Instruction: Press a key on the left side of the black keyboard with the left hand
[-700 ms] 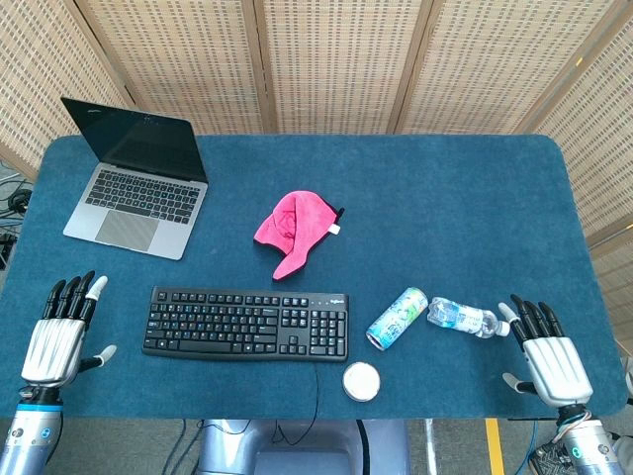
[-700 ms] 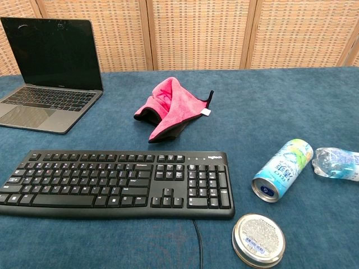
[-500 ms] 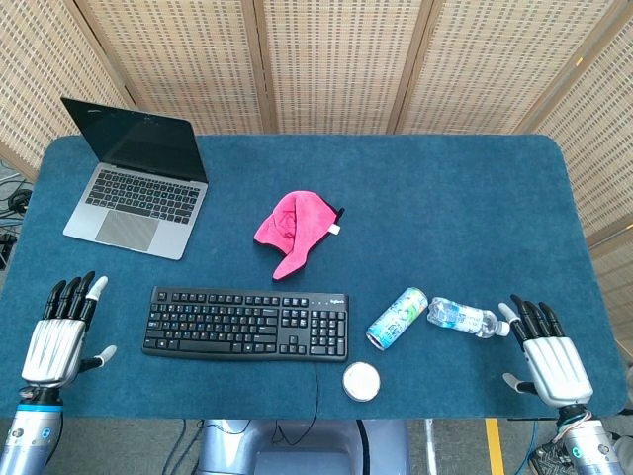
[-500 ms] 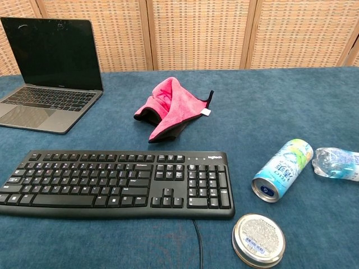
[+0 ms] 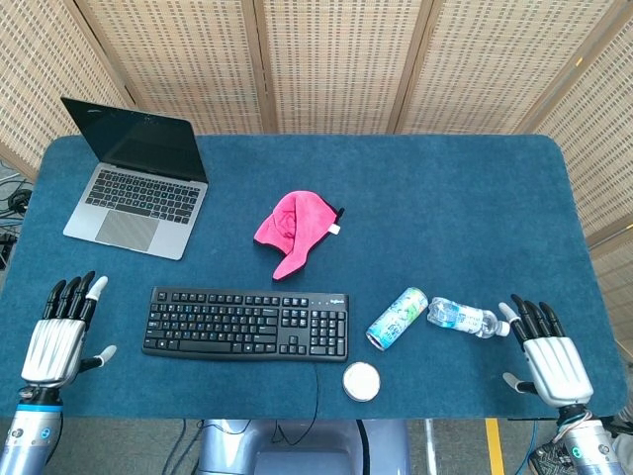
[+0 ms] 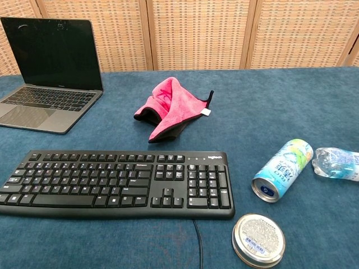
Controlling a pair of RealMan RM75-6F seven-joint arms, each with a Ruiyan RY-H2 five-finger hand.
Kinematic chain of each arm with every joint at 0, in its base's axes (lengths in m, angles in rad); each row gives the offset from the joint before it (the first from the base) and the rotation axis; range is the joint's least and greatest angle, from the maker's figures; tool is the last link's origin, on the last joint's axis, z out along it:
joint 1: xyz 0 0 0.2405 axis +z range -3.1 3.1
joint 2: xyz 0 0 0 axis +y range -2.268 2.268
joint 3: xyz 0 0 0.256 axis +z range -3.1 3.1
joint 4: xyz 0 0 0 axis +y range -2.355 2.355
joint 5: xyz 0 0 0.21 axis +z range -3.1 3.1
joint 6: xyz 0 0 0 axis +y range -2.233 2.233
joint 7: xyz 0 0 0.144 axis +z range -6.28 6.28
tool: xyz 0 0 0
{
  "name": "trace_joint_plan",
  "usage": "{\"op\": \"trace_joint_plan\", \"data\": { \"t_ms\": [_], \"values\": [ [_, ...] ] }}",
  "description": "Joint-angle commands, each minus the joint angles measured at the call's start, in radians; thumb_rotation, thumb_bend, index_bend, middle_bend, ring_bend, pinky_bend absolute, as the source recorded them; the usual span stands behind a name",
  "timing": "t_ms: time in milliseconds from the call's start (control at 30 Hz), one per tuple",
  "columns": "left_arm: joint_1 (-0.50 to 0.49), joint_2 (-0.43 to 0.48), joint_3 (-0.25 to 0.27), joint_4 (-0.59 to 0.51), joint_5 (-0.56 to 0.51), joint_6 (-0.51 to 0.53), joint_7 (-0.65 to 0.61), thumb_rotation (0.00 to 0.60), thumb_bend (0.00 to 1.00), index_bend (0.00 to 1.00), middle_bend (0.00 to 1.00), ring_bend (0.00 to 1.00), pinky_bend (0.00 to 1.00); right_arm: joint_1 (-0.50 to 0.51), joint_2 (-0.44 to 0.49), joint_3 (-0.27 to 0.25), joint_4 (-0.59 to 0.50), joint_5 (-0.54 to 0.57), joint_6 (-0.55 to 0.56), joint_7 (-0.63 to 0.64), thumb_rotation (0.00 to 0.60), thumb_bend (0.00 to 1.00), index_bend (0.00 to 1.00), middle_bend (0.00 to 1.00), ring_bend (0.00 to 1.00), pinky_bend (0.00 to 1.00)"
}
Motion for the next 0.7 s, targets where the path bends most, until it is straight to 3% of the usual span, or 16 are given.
{"op": "trace_joint_plan", "data": {
  "t_ms": [33, 433, 500, 533, 667, 700],
  "values": [
    [0.000, 0.000, 0.000, -0.001, 0.001, 0.001, 0.000, 0.600, 0.14, 0.00, 0.00, 0.00, 0.00, 0.000, 0.000, 0.000, -0.001, -0.001, 0.001, 0.000, 0.600, 0.02, 0.00, 0.00, 0.00, 0.00],
    [0.000, -0.001, 0.004, -0.008, 0.002, -0.002, 0.005, 0.600, 0.16, 0.00, 0.00, 0.00, 0.00, -0.001, 0.001, -0.001, 0.002, 0.000, -0.001, 0.004, 0.600, 0.02, 0.00, 0.00, 0.00, 0.00],
    [0.000, -0.002, 0.003, -0.010, 0.001, -0.002, 0.008, 0.600, 0.17, 0.00, 0.02, 0.04, 0.02, 0.000, 0.000, -0.001, 0.003, 0.002, -0.004, 0.004, 0.600, 0.02, 0.00, 0.00, 0.00, 0.00],
    [0.000, -0.005, 0.001, -0.011, 0.001, 0.000, 0.011, 0.600, 0.17, 0.00, 0.08, 0.11, 0.05, 0.000, -0.001, -0.001, 0.003, 0.003, -0.005, 0.004, 0.600, 0.02, 0.00, 0.00, 0.00, 0.00],
    [-0.003, -0.016, -0.006, -0.009, 0.005, 0.006, 0.016, 0.600, 0.24, 0.00, 0.46, 0.45, 0.25, 0.001, -0.002, 0.000, 0.005, 0.008, -0.008, 0.004, 0.600, 0.03, 0.00, 0.00, 0.00, 0.00],
    [-0.006, -0.014, -0.007, -0.012, 0.001, 0.001, 0.019, 0.600, 0.25, 0.00, 0.51, 0.49, 0.28, 0.001, -0.002, 0.001, 0.005, 0.009, -0.007, 0.004, 0.600, 0.02, 0.00, 0.00, 0.00, 0.00]
  ]
}}
